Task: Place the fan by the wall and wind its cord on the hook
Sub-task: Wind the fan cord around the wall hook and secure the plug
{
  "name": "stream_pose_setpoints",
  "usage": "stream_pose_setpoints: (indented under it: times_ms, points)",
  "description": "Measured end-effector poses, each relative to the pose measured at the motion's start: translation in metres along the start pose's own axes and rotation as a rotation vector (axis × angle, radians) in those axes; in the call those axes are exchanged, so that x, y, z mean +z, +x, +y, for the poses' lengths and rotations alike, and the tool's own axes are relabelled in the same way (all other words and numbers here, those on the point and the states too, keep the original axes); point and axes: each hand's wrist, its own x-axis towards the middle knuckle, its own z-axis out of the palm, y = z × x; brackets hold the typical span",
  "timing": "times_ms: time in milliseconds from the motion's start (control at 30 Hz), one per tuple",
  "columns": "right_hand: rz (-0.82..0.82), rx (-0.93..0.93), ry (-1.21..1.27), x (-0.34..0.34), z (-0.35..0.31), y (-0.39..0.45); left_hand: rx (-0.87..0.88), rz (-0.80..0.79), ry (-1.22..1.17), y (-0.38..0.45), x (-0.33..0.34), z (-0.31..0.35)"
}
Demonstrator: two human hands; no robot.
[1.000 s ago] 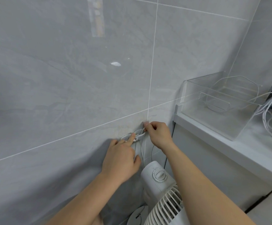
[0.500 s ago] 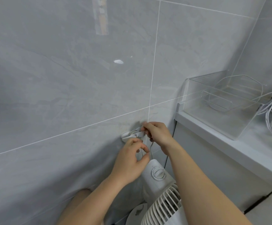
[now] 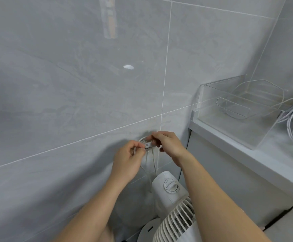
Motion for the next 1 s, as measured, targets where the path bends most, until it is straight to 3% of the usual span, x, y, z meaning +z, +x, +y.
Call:
stream_pose_setpoints:
  times_ms: [400,533,767,1000]
  points:
    - [0.015,-0.033,-0.022,0.003,0.000,-0.004,0.004,0.005,0.494,-0.011,-0.018,-0.018]
    - [-0.052,-0.021,-0.256,0.004,0.005,-0.006,0.017,0.039,0.603,-0.018,-0.015,-0.020]
    - [-0.350,0.195,-0.619,0.013,0.020,-0.006,-0.006,-0.022,0.642,-0.032,0.000,-0.027]
    - [-0.340,0.151,-0.649,0.013,0.022,-0.002,-0.055,-0.001,0.573,-0.026,-0.002,-0.027]
